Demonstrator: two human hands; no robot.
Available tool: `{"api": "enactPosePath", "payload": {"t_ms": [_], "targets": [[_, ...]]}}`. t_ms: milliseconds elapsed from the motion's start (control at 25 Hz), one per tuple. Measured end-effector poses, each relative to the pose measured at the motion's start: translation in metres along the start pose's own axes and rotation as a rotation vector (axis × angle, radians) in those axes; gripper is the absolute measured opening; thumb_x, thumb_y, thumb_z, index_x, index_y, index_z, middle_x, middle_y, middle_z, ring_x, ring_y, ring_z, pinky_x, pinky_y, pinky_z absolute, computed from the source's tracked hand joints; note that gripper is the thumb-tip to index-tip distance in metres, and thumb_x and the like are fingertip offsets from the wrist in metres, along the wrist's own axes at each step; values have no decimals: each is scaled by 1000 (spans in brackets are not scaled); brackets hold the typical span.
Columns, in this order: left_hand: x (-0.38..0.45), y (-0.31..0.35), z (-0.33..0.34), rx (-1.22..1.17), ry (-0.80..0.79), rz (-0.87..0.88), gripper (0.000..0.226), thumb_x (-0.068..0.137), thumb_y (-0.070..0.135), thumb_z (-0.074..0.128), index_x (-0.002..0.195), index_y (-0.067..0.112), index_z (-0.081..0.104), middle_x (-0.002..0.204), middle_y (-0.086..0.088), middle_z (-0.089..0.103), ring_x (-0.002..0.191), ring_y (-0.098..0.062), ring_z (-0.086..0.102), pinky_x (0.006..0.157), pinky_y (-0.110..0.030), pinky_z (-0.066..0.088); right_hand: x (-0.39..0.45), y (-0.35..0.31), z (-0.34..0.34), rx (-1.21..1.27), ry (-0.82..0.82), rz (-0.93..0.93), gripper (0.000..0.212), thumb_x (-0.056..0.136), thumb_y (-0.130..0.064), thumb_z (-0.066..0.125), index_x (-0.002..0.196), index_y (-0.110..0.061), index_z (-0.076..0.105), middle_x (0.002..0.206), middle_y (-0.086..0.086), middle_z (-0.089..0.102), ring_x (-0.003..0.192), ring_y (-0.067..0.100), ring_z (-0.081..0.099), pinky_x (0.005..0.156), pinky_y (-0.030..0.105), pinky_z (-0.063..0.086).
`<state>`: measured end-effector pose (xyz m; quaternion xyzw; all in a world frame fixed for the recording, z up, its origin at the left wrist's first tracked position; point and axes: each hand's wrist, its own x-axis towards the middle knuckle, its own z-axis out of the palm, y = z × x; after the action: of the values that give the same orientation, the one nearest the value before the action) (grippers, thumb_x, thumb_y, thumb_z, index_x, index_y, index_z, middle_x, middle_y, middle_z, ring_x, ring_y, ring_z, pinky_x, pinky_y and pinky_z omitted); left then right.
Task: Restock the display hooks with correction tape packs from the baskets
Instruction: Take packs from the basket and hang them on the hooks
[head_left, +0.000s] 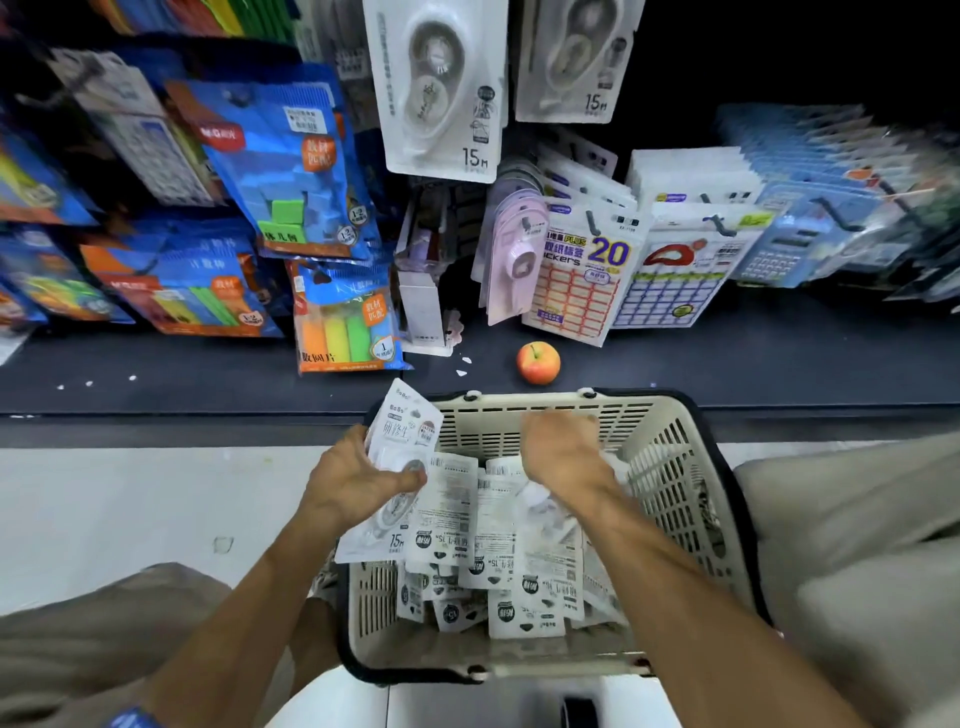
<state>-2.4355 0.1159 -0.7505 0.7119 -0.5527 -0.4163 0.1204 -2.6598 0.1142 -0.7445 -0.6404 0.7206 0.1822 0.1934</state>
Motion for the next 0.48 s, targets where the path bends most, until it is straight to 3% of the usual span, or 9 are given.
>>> {"api": "enactPosePath", "payload": {"t_ms": [80, 160, 200, 280, 400, 480], "targets": [[0, 2, -1, -2, 42, 37, 57, 70, 35, 90, 113, 20, 56, 102, 7, 70, 95, -19, 65, 86, -35, 51, -4, -3, -51, 161, -93, -186, 32, 84, 0, 63, 105, -18, 77, 99, -4, 76, 90, 14, 71, 71, 19, 54], [-1, 1, -2, -157, -34, 82, 55, 71, 24, 91, 115, 22, 59, 104, 8, 74, 98, -19, 69, 89, -36, 54, -17, -7, -81, 330, -187, -377, 35, 80, 2, 69, 92, -28, 81, 69, -20, 70, 62, -3, 62, 47, 11, 44], [-2, 1, -2, -249, -118, 106, 52, 72, 19, 90, 116, 24, 62, 104, 7, 77, 100, -19, 72, 87, -33, 56, -24, -9, -88, 415, -168, -431, 31, 80, -3, 74, 90, -32, 81, 69, -23, 68, 63, -6, 60, 51, 12, 44], [-5, 0, -5, -385, -296, 120, 43, 76, 20, 88, 114, 27, 70, 106, 6, 79, 102, -20, 74, 80, -29, 57, -31, -17, -91, 556, -38, -479, 26, 79, -16, 82, 95, -35, 74, 93, -17, 63, 87, 4, 62, 70, 23, 49], [-9, 2, -11, -641, -466, -10, 55, 72, 57, 78, 118, 25, 75, 114, -6, 77, 105, -25, 74, 88, -40, 55, -29, -28, -75, 616, 246, -424, 50, 79, -25, 83, 117, -32, 52, 105, -5, 61, 97, 16, 57, 66, 29, 38], [-9, 5, -15, -669, -539, -41, 69, 60, 73, 78, 112, 28, 77, 112, -9, 78, 102, -28, 75, 85, -41, 58, -28, -41, -63, 697, 394, -421, 56, 80, -26, 82, 121, -33, 44, 105, -3, 65, 95, 19, 60, 70, 31, 42]]}}
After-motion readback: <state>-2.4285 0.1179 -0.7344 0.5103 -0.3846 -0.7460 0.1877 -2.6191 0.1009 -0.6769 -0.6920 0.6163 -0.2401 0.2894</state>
